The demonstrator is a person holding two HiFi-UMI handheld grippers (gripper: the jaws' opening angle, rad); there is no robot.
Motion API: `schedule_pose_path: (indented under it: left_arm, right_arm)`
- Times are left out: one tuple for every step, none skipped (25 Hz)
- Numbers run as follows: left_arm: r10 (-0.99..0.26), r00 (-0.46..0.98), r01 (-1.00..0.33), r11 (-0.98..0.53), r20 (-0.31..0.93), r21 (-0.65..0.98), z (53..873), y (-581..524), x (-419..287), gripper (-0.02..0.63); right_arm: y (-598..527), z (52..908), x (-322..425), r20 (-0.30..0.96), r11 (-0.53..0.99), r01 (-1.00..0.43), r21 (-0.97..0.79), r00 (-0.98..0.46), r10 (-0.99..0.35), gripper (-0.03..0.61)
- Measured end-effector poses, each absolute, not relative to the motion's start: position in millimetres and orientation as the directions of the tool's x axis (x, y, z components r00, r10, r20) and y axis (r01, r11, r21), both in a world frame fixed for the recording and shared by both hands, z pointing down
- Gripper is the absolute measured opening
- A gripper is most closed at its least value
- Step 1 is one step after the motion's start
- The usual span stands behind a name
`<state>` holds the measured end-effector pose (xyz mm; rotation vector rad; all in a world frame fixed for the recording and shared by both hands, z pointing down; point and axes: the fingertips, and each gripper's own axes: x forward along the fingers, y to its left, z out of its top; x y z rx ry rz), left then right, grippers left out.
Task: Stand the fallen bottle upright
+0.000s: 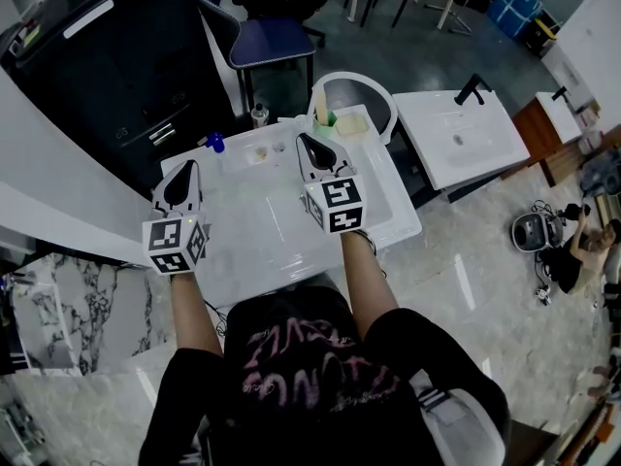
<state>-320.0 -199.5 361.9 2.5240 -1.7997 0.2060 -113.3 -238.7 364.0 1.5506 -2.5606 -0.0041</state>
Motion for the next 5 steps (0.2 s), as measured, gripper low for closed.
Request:
schedule_pose_path:
  left_arm:
    - [-0.938,0.321,-0.943,-0.329,0.128,-0.047,362.1,-199.7,-320.0,0.015]
    - [-0.938,0.322,-0.943,-0.33,0.129,-0.046,362.4,-199.8,-319.8,0.015]
    - [-0.937,0.323,-0.942,-0.331,0.13,-0.045,362.9,-199.8,-319.4,0.015]
    - [-0.936,0.326,-0.942,-0.334,0.13,-0.045,363.5,-199.8,-318.9,0.015]
    - [-0.936,0.328,-0.941,-0.336,0.132,-0.046,364.2,-199.8,-318.3,0.015]
  right_arm:
    - [-239.0,364.0,-113.0,0.125,0.465,-0.882,0.079,-0.454,-0.882,0.012]
    - [-239.0,364.2,-112.5,0.125,0.463,-0.883,0.079,-0.452,-0.883,0.012]
    - [-238.9,364.5,-111.9,0.125,0.461,-0.884,0.079,-0.45,-0.884,0.012]
    - [-238.7,365.0,-111.3,0.126,0.458,-0.885,0.079,-0.447,-0.886,0.012]
    - [-238.5,365.6,-110.7,0.126,0.456,-0.887,0.08,-0.445,-0.887,0.012]
